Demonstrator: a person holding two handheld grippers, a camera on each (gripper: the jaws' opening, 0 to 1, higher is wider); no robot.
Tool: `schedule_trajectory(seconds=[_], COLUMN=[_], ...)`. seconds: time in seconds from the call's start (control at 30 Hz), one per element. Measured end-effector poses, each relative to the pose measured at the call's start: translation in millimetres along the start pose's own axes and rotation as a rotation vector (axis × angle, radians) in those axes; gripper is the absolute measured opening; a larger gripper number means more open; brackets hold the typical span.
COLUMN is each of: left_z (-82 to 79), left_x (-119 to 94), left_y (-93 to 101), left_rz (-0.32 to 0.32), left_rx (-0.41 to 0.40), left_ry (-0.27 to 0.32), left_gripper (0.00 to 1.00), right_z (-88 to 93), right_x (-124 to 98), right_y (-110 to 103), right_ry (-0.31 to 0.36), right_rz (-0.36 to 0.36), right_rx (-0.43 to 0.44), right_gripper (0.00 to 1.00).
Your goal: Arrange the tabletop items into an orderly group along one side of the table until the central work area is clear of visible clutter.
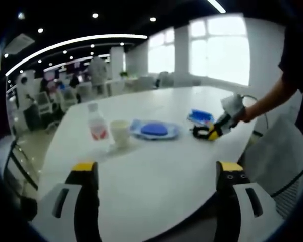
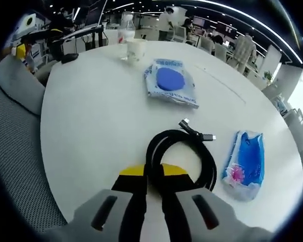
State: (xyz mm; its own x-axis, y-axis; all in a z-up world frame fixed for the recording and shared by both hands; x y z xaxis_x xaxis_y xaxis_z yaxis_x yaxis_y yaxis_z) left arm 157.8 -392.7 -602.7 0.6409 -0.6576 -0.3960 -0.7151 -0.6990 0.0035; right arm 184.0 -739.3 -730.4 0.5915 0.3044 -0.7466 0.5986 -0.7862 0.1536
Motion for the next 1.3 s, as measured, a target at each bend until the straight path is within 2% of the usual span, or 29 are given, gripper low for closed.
schedule_trajectory(seconds=[0.17, 0.37, 0.57, 0.83, 0.93, 1.17, 1.3], left_z=[0.8, 2.6, -2.6, -23.0, -37.5, -60.9, -77.6], left_x=[0.3, 2.1, 6.6, 21.3, 32.0, 53.0, 66.2], left_y=[-1.2, -7.2, -11.4, -18.9, -20.9, -24.2, -21.8], left_rz=[0.002, -0.006, 0.006, 0.020, 0.025, 0.051, 0.100], left_rx=[-0.021, -0.022, -0.003, 0.002, 0.015, 0.047, 0.064], left_ry=[-0.005, -0.021, -0.013, 0.012, 0.020, -0.005, -0.015], left_gripper=[0.93, 0.93, 0.93, 0.93, 0.93, 0.93, 0.91], right_z=[2.0, -3.5, -10.0, -16.0, -17.4, -18.7, -20.2], right_x=[-0.3, -6.7, -12.2, -17.0, -19.5, -25.9, -29.2], right_y=[-0.7, 0.8, 4.3, 4.2, 4.9, 7.8, 10.2], right_ry=[-0.005, 0.029, 0.073, 0.123, 0.139, 0.167, 0.180], right_rz=[0.001, 0.019, 0.044, 0.062, 0.073, 0.098, 0.112], right_rx=[0.020, 0.056, 0.137, 0.268, 0.296, 0.367, 0.410], right_gripper=[0.13, 0.19, 0.26, 0.39, 0.42, 0.47, 0.51])
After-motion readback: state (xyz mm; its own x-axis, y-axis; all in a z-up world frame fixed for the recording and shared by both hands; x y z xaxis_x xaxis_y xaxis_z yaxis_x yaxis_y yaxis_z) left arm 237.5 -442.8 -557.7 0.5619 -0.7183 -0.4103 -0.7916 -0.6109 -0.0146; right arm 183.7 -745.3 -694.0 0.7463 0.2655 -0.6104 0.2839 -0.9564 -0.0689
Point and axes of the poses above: the point that each gripper's makers call its tool centre point, and the gripper's own axes: x roughly forward along the fingers, y roughly to its right, z roughly out of its underside, the point moved 4 cm from there along -x, roughly backward along the fingers
